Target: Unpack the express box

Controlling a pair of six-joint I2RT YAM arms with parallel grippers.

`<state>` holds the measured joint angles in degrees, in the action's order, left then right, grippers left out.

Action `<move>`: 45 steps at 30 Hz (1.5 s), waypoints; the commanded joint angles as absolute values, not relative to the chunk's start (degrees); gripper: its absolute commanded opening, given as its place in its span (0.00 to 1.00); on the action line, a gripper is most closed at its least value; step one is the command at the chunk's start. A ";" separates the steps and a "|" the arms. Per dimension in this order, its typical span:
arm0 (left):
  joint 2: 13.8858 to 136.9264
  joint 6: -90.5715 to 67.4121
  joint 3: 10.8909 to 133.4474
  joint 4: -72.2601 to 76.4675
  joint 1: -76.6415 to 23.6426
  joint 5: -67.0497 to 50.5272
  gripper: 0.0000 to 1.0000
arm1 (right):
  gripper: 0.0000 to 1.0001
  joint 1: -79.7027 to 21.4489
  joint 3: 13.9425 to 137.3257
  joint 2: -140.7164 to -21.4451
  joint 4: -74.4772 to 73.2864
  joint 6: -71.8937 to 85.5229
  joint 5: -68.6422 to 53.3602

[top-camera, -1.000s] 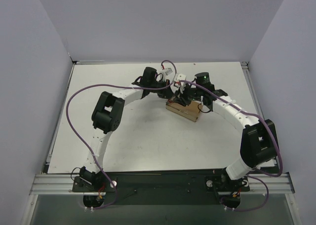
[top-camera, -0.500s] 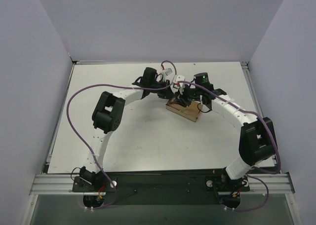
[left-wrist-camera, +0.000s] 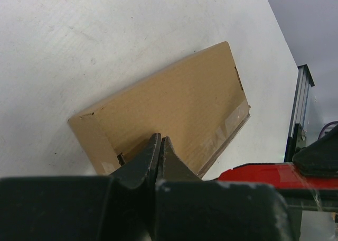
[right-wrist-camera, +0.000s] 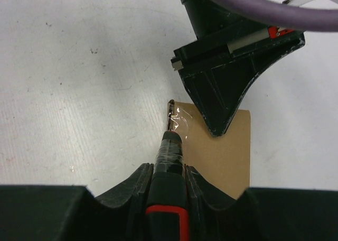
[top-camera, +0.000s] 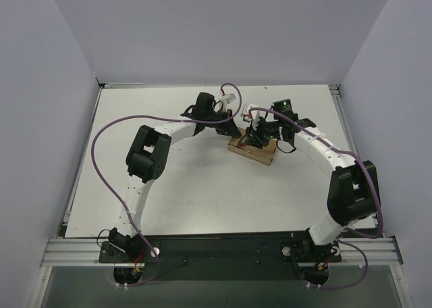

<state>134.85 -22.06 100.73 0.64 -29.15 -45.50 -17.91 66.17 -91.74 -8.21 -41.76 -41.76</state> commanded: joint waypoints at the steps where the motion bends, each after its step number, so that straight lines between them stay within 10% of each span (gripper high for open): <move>1: 135.70 -21.71 100.37 1.85 -28.65 -46.32 0.00 | 0.00 -16.70 67.94 -89.21 -12.47 -47.02 -45.79; 45: 128.50 -28.55 101.70 8.25 -25.84 -50.45 0.06 | 0.00 -19.50 70.40 -85.69 -30.77 -58.63 -46.24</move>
